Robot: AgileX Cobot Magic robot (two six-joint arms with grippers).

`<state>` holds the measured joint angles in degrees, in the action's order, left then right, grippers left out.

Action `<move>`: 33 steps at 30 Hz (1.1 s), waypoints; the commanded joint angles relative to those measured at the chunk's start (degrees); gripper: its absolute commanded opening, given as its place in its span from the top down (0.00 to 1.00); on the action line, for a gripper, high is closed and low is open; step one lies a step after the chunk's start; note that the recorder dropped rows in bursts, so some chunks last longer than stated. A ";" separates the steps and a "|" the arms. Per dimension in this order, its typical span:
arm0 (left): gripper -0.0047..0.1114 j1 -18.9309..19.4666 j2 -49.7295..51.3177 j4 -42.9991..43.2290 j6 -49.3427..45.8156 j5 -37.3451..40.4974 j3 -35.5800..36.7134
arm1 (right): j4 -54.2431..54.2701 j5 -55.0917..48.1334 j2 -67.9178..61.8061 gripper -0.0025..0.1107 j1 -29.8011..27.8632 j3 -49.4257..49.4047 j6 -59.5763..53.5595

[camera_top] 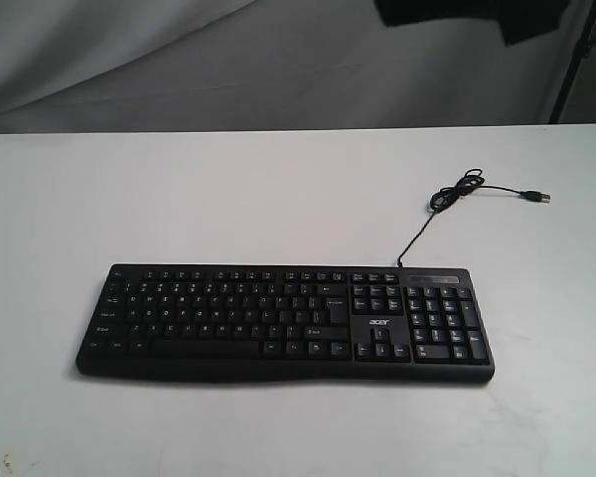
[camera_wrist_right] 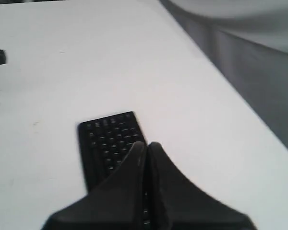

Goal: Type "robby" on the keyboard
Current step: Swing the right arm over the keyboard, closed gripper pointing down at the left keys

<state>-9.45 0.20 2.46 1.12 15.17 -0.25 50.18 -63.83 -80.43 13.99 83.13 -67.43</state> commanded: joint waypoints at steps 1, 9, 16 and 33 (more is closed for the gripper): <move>0.96 -0.36 -0.20 0.27 0.16 -0.31 0.25 | 3.85 -0.78 -6.01 0.98 1.71 0.04 -3.80; 0.96 -0.36 -0.20 0.27 0.16 -0.31 0.25 | -1.69 14.24 -15.17 0.98 12.48 0.04 -5.58; 0.96 -0.36 -0.20 0.27 0.16 -0.31 0.25 | -4.34 19.57 -24.77 0.98 18.38 3.06 -5.82; 0.96 -0.36 -0.20 0.27 0.16 -0.31 0.25 | -3.71 23.97 -43.98 0.98 24.17 12.05 -6.87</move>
<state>-9.45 0.20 2.46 1.12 15.17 -0.25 46.31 -40.93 -122.53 36.96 93.84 -73.51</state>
